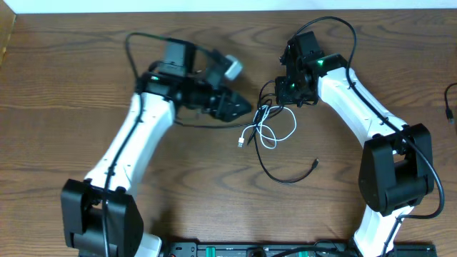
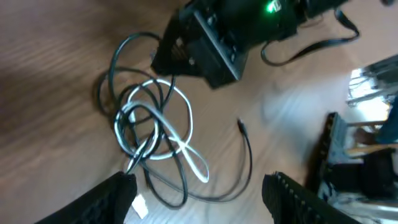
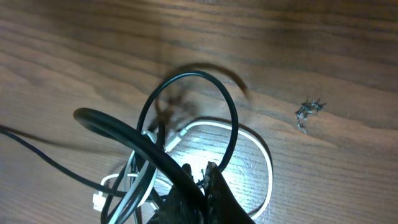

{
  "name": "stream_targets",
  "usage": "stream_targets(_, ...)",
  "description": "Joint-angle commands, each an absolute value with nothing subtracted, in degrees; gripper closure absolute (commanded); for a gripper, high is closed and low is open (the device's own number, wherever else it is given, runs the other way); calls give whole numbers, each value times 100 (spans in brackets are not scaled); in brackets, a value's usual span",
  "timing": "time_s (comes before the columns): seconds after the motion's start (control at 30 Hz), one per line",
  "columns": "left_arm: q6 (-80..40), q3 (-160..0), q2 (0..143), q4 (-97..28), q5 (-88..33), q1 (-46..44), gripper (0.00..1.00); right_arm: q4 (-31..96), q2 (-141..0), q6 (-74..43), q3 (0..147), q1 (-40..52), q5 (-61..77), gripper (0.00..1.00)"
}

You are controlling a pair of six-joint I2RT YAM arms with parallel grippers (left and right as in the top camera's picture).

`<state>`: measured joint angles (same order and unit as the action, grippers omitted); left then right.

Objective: Untangle cables

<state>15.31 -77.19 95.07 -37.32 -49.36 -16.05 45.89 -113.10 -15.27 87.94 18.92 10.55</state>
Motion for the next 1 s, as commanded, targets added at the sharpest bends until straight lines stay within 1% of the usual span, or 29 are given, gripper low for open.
stream_targets(0.0,250,-7800,9609,-3258,-3651,-2248,30,4578,-11349,-1337,8753,1719,1485,99)
stream_targets(0.1,-451,-7800,9828,-3017,-3004,-2504,32,4545,-11347,-1066,8764,1525,2134,99)
stream_targets(0.2,-1100,-7800,10156,-2652,-2884,-2547,32,4488,-11347,-652,8766,1194,3240,99)
stream_targets(0.33,-1179,-7800,10615,-2215,-2891,-2589,33,4449,-11347,-397,8766,902,4265,99)
stream_targets(0.57,-1170,-7800,11275,-1629,-2930,-2869,38,4475,-11347,-353,8764,832,4475,99)
stream_targets(0.67,-1160,-7800,11395,-1490,-2926,-2932,44,4473,-11347,-355,8764,871,4464,99)
stream_targets(0.73,-1149,-7800,11491,-1472,-2856,-2961,58,4475,-11347,-355,8764,899,4438,99)
stream_targets(0.77,-1149,-7800,11550,-1529,-2731,-2961,68,4488,-11347,-360,8764,904,4381,99)
stream_targets(0.83,-1153,-7800,11587,-1686,-2333,-2952,75,4539,-11347,-534,8764,902,4141,99)
stream_targets(0.87,-1153,-7800,11585,-1732,-2071,-2936,77,4576,-11347,-875,8764,893,3634,99)
stream_targets(0.9,-1153,-7802,11555,-1721,-2005,-2897,78,4613,-11347,-1262,8764,893,2928,99)
stream_targets(0.97,-1151,-7802,11426,-1739,-2049,-2840,78,4637,-11347,-1584,8764,893,2252,99)
